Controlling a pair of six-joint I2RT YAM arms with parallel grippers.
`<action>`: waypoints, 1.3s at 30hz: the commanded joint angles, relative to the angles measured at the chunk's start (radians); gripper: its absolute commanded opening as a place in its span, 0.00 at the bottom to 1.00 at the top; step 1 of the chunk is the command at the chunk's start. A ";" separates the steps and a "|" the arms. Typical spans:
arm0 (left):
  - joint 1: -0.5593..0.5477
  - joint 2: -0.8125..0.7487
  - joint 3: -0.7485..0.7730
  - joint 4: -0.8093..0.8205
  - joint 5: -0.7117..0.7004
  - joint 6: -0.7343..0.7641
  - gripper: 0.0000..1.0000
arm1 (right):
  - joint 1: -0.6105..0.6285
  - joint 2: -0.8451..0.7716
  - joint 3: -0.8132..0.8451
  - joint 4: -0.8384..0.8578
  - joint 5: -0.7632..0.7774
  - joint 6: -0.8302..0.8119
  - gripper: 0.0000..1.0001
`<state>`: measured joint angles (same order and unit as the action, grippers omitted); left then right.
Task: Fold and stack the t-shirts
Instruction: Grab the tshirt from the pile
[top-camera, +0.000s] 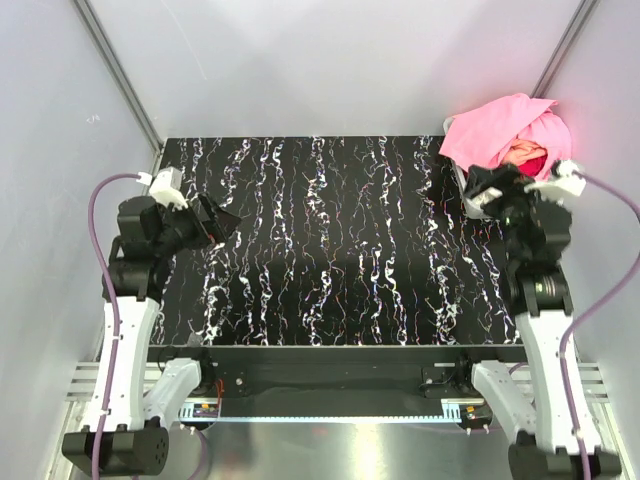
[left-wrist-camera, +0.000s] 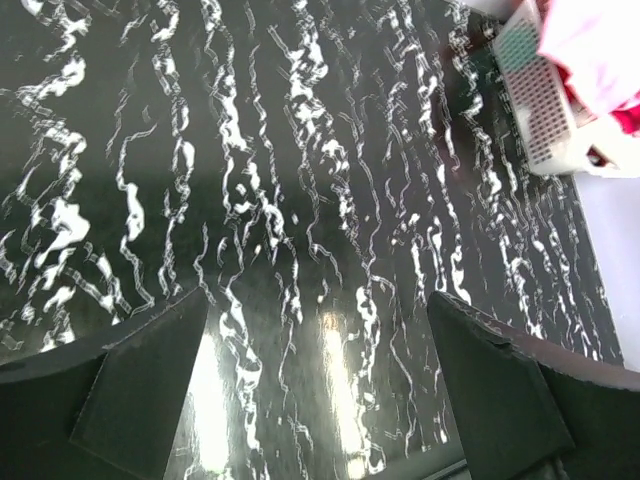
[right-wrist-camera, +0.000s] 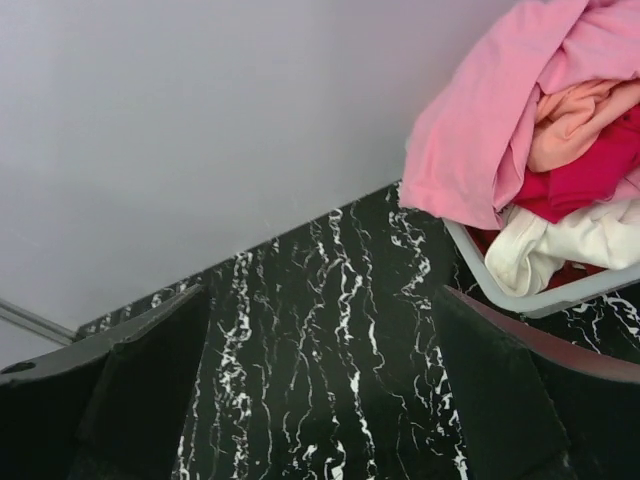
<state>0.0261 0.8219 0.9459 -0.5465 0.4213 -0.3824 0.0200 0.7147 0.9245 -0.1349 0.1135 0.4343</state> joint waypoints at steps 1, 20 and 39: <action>0.009 0.041 0.129 -0.131 0.008 0.092 0.99 | 0.005 0.139 0.123 -0.064 0.031 -0.058 1.00; -0.022 -0.148 -0.016 -0.265 -0.371 0.068 0.99 | -0.253 1.207 1.162 -0.654 -0.135 -0.052 0.78; -0.022 -0.195 -0.055 -0.219 -0.420 0.042 0.99 | -0.273 1.482 1.404 -0.701 -0.264 -0.026 0.44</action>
<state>0.0078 0.6342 0.8925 -0.8135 0.0212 -0.3336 -0.2546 2.1796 2.2524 -0.8177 -0.1043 0.4061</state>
